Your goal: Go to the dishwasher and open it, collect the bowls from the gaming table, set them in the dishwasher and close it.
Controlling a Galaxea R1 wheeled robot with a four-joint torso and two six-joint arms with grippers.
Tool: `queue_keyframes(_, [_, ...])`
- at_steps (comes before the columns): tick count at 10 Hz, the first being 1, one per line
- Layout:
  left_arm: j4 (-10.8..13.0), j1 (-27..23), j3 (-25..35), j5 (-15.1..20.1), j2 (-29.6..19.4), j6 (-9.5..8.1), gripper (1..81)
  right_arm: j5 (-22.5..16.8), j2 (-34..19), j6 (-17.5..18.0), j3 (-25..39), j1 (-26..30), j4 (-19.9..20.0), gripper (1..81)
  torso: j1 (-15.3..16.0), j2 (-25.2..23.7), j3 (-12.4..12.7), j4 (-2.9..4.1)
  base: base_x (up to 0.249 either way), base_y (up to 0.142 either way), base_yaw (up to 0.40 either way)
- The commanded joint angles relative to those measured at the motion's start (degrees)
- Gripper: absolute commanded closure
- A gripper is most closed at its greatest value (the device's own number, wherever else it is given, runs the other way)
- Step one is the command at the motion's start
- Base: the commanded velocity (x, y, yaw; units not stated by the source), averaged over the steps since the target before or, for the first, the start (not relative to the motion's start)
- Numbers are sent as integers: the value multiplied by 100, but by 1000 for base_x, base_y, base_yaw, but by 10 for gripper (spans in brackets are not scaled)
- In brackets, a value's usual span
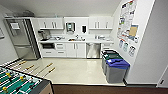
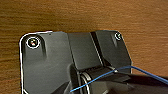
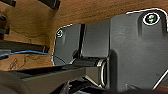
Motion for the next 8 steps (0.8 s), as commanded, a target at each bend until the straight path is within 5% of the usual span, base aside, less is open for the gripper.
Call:
queue_keyframes(1, [44,-284,72,276,-52,23,10,-229,-74,11,80,290,-80,10,0,0,0,0,228,0,0])
queue_keyframes(8, [44,-284,63,276,-43,32,10,-230,-83,11,80,290,-80,10,0,0,0,0,228,0,0])
